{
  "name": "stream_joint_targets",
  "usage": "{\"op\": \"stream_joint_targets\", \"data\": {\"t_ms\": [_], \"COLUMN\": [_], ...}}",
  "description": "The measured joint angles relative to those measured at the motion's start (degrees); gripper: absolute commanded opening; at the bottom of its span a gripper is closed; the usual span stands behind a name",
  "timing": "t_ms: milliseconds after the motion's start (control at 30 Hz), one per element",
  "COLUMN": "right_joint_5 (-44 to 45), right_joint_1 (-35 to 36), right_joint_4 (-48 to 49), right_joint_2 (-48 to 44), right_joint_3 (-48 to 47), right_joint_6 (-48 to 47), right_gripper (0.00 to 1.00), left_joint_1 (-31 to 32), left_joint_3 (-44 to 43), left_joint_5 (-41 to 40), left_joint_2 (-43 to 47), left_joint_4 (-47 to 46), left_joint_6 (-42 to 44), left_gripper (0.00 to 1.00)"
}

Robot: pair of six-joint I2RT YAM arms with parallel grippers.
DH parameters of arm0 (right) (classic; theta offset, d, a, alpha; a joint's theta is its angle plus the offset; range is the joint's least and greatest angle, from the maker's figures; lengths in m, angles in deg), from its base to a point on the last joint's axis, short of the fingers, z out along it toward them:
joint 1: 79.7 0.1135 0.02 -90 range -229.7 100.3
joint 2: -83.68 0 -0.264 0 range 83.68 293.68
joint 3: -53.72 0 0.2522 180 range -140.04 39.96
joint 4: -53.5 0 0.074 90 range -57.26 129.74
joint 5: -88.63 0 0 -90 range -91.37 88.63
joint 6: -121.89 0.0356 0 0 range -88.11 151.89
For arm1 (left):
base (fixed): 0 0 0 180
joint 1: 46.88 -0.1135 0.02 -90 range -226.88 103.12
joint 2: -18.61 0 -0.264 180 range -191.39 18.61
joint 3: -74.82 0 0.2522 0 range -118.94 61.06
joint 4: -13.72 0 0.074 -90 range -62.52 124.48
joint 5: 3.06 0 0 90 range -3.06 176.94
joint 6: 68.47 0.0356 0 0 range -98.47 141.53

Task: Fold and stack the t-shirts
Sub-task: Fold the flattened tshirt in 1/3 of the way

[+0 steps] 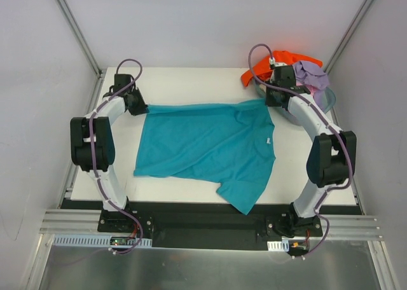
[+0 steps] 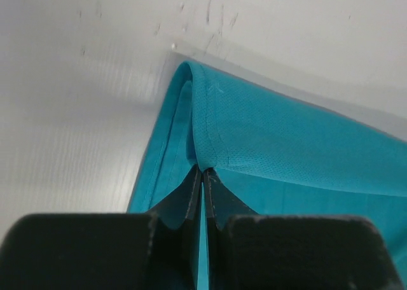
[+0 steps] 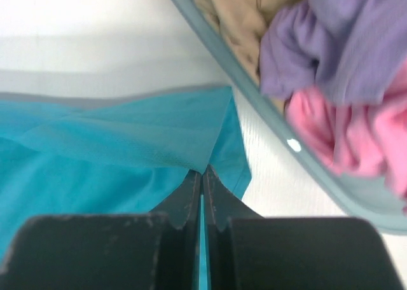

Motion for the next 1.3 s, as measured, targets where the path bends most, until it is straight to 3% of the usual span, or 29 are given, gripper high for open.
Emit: {"op": "stream_joint_targets", "data": {"t_ms": [233, 500, 633, 733, 767, 833, 900, 933, 967, 1067, 1100, 1133, 1300], "right_joint_5": [-2.9, -3.1, -4.2, -4.2, -4.2, -4.1, -4.2, -4.5, -4.6, -4.8, -4.8, -4.9, -9.2], "right_joint_1": [1.0, 4.1, 4.5, 4.9, 5.0, 5.4, 5.9, 6.2, 6.4, 7.2, 7.4, 7.5, 7.6], "right_joint_4": [-7.4, -17.9, -21.9, -25.0, -25.8, -27.8, -29.4, -29.9, -30.2, -31.3, -31.3, -31.1, -28.0], "right_joint_2": [-10.8, -12.4, -12.5, -12.5, -12.5, -12.5, -12.5, -12.5, -12.5, -12.5, -12.5, -12.7, -15.0], "right_joint_3": [8.4, 10.9, 12.7, 12.9, 12.9, 12.9, 13.2, 13.5, 13.9, 14.5, 14.5, 14.5, 14.5], "right_joint_6": [6.4, 12.3, 15.3, 17.0, 17.3, 17.8, 17.8, 17.6, 17.5, 15.9, 15.6, 15.2, 13.0], "right_gripper": [0.01, 0.01, 0.04, 0.14, 0.15, 0.18, 0.32, 0.50, 0.58, 0.86, 0.91, 0.99, 1.00], "left_joint_1": [0.0, 0.0, 0.0, 0.0, 0.0, 0.0, 0.0, 0.0, 0.0, 0.0, 0.0, 0.0, 0.0], "left_joint_3": [8.0, 11.6, 12.2, 12.2, 12.2, 12.2, 12.2, 12.2, 12.2, 12.7, 12.8, 12.9, 13.1], "left_joint_5": [-0.3, -2.2, -3.5, -4.8, -5.1, -5.9, -6.3, -6.3, -6.4, -6.4, -6.4, -6.4, -2.7], "left_joint_2": [8.3, 10.5, 11.3, 11.7, 11.7, 11.7, 11.8, 12.0, 12.3, 14.5, 15.6, 16.6, 22.6], "left_joint_4": [-0.1, 0.1, 1.2, 2.3, 2.8, 4.0, 5.1, 5.3, 5.8, 6.9, 7.5, 7.6, 7.7], "left_joint_6": [-0.2, -0.4, -0.6, -0.7, -0.7, -0.6, -0.5, -0.3, -0.3, -0.1, 0.0, 0.0, -0.7], "left_gripper": [0.00, 0.00, 0.00, 0.00, 0.04, 0.27, 0.50, 0.54, 0.59, 0.92, 0.99, 0.99, 0.99]}}
